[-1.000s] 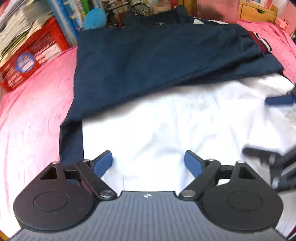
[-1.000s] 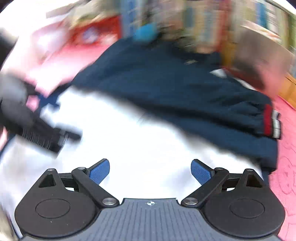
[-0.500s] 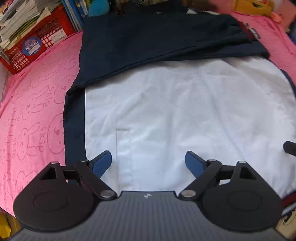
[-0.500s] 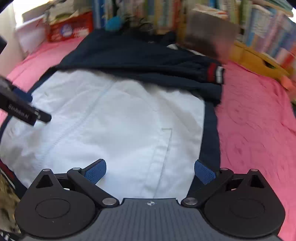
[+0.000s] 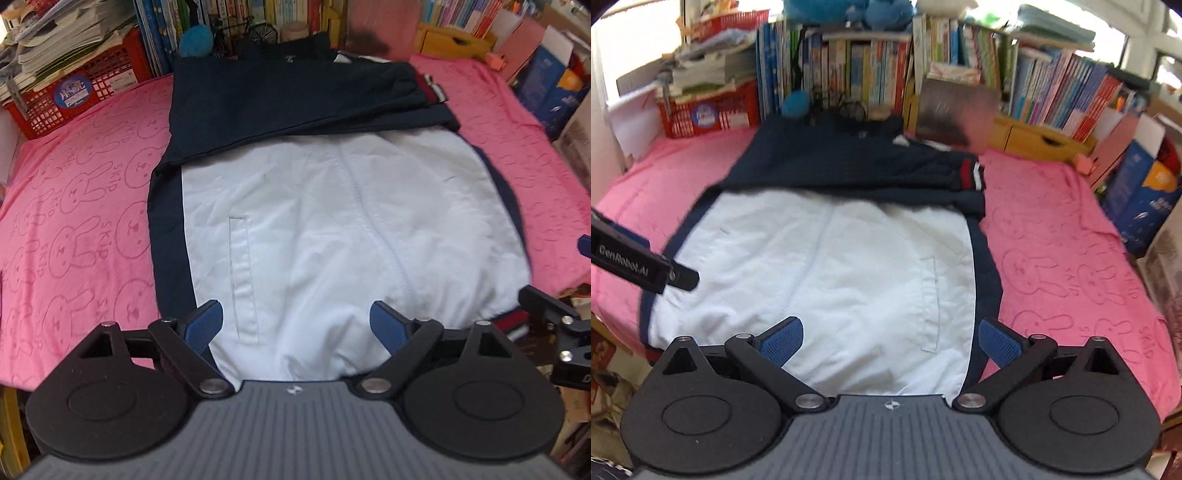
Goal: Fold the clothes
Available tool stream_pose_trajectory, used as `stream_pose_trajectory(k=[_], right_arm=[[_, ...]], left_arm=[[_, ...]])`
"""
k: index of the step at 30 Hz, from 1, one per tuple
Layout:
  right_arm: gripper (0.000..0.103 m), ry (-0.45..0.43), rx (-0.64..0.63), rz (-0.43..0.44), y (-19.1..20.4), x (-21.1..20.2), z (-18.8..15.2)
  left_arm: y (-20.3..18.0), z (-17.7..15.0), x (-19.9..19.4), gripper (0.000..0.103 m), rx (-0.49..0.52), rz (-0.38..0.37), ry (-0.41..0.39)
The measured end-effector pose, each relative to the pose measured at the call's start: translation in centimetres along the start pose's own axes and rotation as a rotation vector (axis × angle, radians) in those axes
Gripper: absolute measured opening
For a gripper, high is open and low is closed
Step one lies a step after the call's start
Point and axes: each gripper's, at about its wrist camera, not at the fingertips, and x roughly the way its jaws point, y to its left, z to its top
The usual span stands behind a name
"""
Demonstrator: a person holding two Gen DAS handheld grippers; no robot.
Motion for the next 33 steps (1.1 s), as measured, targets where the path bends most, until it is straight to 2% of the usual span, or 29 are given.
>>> stream_pose_trajectory(k=[3, 11, 21, 27, 33], right_arm=[[0.103, -0.013, -0.003, 0.029, 0.3, -1.3, 0.1], [0.103, -0.053, -0.007, 0.102, -0.7, -3.9, 0.9], [0.103, -0.098, 0.025, 0.112, -3.2, -5.4, 0.5], [0.103, -0.093, 0.045, 0.111, -3.3, -5.5, -0.2], [0.103, -0.043, 0.027, 0.100, -3.1, -4.1, -1.8]], left_arm=[[-0.3, -0.8, -1.9, 0.089, -0.007, 0.006, -0.016], [-1.6, -1.8, -4.2, 0.089, -0.109, 0.042, 0.002], [-3.4, -2.2, -5.4, 0.089, -0.121, 0.075, -0.014], [-3.6, -2.7, -5.1, 0.089, -0.131, 0.077, 0.008], [-3.4, -3.5, -4.0, 0.089, -0.123, 0.065, 0.019]])
